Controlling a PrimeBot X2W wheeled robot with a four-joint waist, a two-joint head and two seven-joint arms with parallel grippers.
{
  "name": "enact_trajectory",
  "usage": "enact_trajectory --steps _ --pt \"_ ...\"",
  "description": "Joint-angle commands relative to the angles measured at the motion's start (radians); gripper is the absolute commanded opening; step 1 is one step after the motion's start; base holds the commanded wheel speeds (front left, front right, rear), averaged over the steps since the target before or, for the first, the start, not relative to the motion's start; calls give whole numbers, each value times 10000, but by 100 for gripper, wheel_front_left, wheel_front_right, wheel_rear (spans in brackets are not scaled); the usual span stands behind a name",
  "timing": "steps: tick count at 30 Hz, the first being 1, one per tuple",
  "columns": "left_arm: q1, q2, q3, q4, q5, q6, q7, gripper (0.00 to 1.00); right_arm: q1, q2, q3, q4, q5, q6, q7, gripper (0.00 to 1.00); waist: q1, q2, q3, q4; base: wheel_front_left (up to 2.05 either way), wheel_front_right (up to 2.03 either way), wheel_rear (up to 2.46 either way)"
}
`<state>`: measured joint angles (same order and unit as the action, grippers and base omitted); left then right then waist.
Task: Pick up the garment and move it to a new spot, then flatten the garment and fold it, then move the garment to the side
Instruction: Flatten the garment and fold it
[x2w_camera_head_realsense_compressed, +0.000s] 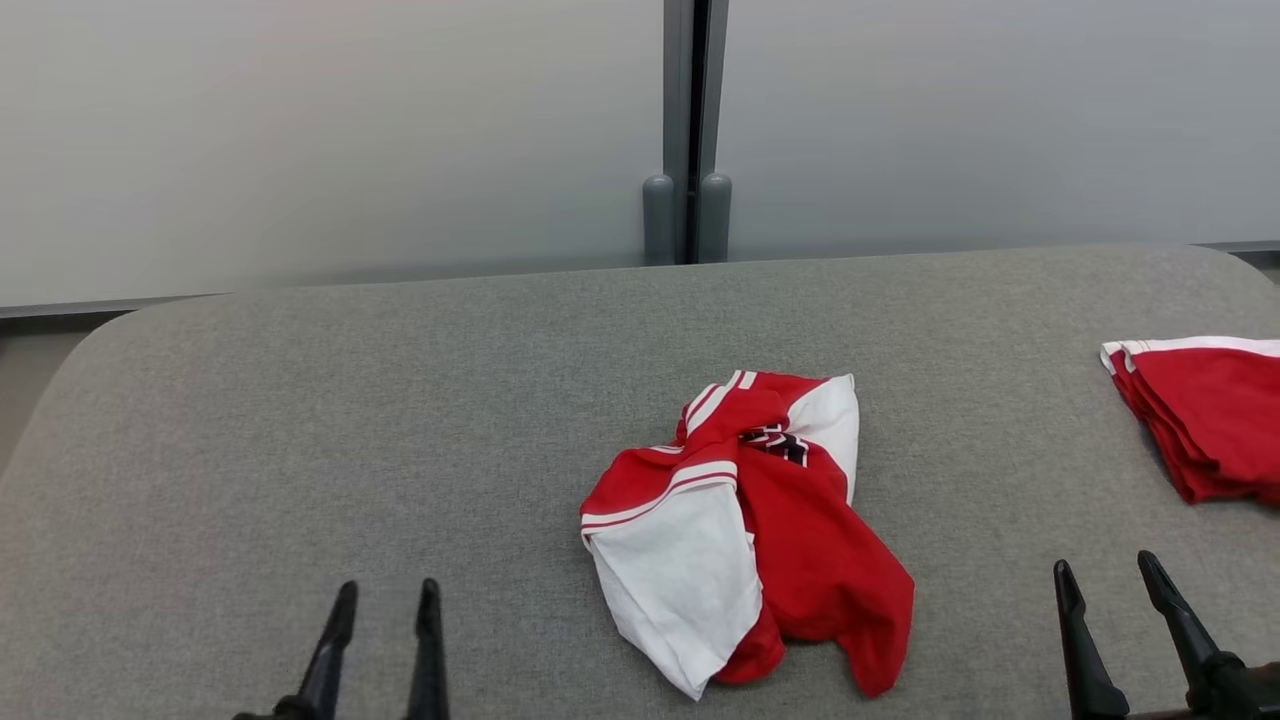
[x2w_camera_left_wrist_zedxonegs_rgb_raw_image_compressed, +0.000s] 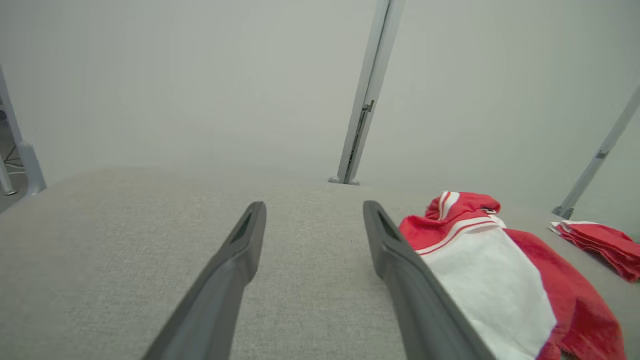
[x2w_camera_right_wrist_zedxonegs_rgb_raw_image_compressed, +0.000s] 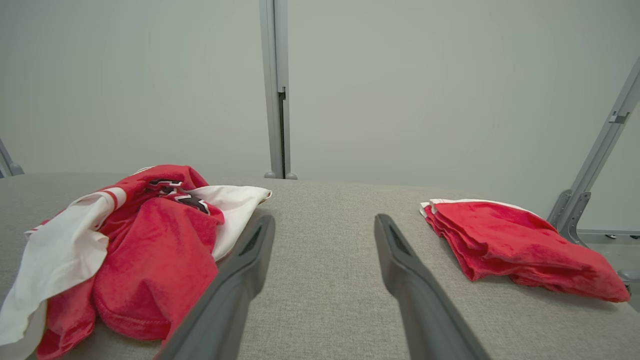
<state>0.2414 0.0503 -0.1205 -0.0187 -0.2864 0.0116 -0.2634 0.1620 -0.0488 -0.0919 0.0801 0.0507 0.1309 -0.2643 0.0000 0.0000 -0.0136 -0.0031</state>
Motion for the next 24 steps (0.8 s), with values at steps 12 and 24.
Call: enact_trajectory --steps 12,24 --pt "-2936 29 -4547 1757 -267 -1125 1172 100 -742 -43 173 -100 76 -3 1 100 0 0 1144 -1111 0 0 0" --pt "-4314 36 -5448 4807 2 167 2555 100 -1209 -40 166 73 363 -3 1 100 0 0 2092 -1997 0 0 0"
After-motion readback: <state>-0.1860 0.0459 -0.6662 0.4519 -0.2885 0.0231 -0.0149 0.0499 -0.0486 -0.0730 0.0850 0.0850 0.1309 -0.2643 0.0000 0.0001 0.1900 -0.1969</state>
